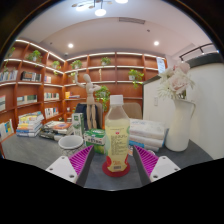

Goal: Pour water

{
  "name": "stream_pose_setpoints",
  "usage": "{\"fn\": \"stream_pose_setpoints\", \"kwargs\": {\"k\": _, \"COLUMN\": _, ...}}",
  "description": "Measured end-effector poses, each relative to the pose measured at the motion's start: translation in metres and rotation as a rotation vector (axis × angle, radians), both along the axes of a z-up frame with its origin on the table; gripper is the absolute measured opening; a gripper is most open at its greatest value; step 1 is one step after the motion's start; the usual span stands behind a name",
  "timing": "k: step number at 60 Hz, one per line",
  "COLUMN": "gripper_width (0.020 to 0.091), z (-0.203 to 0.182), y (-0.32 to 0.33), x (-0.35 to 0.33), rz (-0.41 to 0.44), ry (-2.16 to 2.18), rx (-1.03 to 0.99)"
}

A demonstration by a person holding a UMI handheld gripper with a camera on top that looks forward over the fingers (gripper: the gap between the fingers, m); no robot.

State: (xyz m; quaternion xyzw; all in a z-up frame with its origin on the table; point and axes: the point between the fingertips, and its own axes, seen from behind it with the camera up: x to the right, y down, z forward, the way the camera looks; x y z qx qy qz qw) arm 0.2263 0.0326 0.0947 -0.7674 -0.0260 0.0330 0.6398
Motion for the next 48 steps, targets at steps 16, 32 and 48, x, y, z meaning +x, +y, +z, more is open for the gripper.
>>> {"fn": "stream_pose_setpoints", "kwargs": {"k": 16, "gripper_width": 0.0779, "z": 0.013, "y": -0.094, "x": 0.005, "rz": -0.090, "ry": -0.024, "rx": -0.059}}
{"fn": "stream_pose_setpoints", "kwargs": {"k": 32, "gripper_width": 0.0785, "z": 0.035, "y": -0.142, "x": 0.007, "rz": -0.113, "ry": -0.014, "rx": -0.032}}
{"fn": "stream_pose_setpoints", "kwargs": {"k": 48, "gripper_width": 0.0786, "z": 0.051, "y": -0.156, "x": 0.022, "rz": -0.152, "ry": -0.015, "rx": -0.005}}
